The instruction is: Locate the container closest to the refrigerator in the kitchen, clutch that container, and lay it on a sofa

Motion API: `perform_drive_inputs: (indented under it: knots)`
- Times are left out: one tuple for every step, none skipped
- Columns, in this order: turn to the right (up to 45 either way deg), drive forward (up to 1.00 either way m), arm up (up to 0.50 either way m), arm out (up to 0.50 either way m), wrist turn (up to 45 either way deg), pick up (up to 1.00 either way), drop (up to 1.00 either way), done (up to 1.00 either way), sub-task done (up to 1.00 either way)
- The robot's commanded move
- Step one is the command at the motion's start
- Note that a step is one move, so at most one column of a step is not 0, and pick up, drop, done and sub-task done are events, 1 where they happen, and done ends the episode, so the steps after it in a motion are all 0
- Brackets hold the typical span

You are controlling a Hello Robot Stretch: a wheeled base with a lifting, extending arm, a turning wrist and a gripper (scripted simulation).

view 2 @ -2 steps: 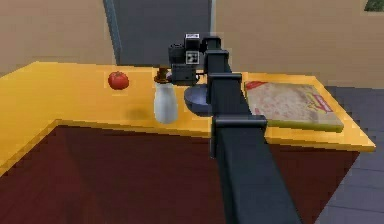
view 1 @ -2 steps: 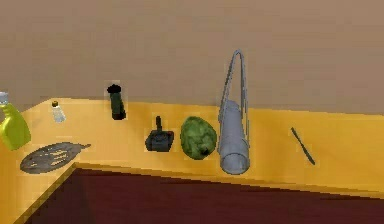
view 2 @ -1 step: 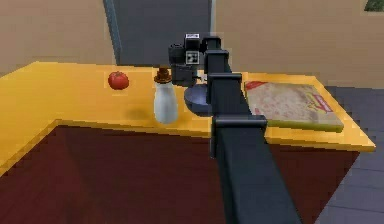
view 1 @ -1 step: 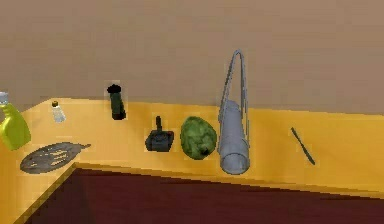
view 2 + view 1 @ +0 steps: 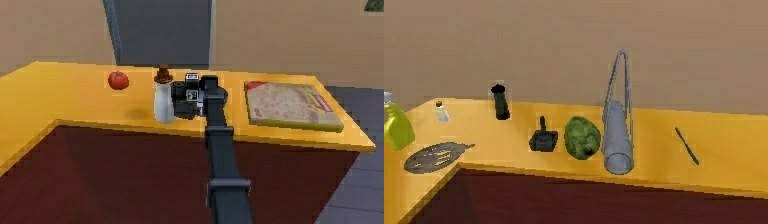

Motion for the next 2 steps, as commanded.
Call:
perform_drive_inputs:
  knots:
    - [0.0, 0.0, 0.0, 0.0, 0.0, 1.0, 0.0, 0.0, 0.0]
    - [0.0, 0.0, 0.1, 0.0, 0.0, 0.0, 0.0, 0.0, 0.0]
